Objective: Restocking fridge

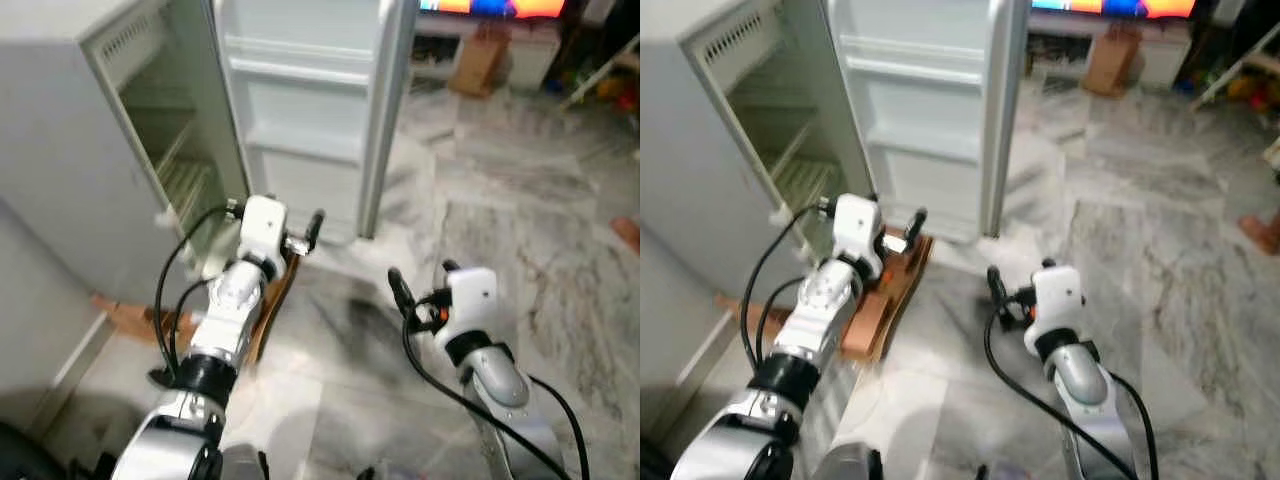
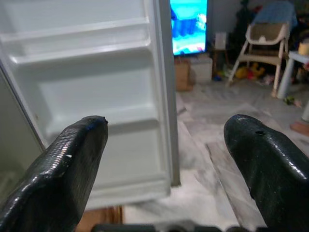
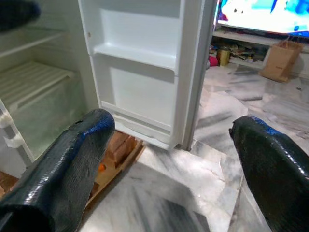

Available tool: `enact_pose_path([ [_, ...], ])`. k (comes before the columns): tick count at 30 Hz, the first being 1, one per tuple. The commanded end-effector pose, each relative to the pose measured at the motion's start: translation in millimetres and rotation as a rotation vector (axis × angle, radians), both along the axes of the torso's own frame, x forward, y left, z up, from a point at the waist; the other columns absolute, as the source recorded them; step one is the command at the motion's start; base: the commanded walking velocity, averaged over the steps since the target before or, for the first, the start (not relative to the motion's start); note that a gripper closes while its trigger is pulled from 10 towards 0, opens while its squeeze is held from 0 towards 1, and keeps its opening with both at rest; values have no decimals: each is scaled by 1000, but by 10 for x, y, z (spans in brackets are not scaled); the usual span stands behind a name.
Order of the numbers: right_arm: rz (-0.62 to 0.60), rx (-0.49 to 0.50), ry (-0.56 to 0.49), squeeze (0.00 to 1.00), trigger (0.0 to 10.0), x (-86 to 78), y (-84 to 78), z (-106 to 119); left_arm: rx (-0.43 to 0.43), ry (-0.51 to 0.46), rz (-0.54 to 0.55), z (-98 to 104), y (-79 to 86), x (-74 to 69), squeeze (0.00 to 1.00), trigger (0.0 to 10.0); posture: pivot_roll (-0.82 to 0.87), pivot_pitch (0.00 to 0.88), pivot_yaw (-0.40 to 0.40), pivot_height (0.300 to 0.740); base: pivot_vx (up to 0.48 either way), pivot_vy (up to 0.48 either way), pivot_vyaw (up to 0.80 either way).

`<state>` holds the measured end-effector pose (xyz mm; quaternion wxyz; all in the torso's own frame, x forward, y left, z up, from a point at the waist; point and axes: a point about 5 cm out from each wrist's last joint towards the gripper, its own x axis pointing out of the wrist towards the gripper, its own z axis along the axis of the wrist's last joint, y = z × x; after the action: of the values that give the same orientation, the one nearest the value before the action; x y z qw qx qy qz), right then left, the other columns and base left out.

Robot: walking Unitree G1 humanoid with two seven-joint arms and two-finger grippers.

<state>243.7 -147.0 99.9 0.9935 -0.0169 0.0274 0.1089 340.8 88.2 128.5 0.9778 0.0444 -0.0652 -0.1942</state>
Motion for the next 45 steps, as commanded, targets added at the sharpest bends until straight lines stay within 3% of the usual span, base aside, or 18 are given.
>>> enact_pose_path([
  [1, 15, 8, -10, 0, 10000, 17, 69, 15, 37, 23, 38, -65, 154, -15, 0, 10000, 13, 80, -4, 740, 465, 0, 0],
  [12, 25, 30, -27, 0, 10000, 59, 133, 25, 89, 16, 51, -96, 259, -144, 0, 10000, 42, 88, -7, 740, 452, 0, 0],
  [22, -3, 50, -18, 0, 10000, 131, 123, 32, 124, 33, 79, -157, 374, -344, 0, 10000, 61, 94, -1, 740, 362, -309, 0],
  [29, -42, 34, -48, 0, 10000, 151, 80, 49, 111, 84, 190, -156, 568, -545, 0, 10000, 99, 142, 27, 740, 276, -388, -754],
  [36, -48, 23, -67, 0, 10000, 193, 54, 106, 108, 118, 203, -152, 694, -700, 0, 10000, 76, 151, 13, 740, 36, -417, -800],
  [45, -45, 20, -69, 0, 10000, 183, 72, 86, 83, 184, 222, -207, 697, -800, 0, 10000, 63, 120, 15, 740, 82, -419, -800],
])
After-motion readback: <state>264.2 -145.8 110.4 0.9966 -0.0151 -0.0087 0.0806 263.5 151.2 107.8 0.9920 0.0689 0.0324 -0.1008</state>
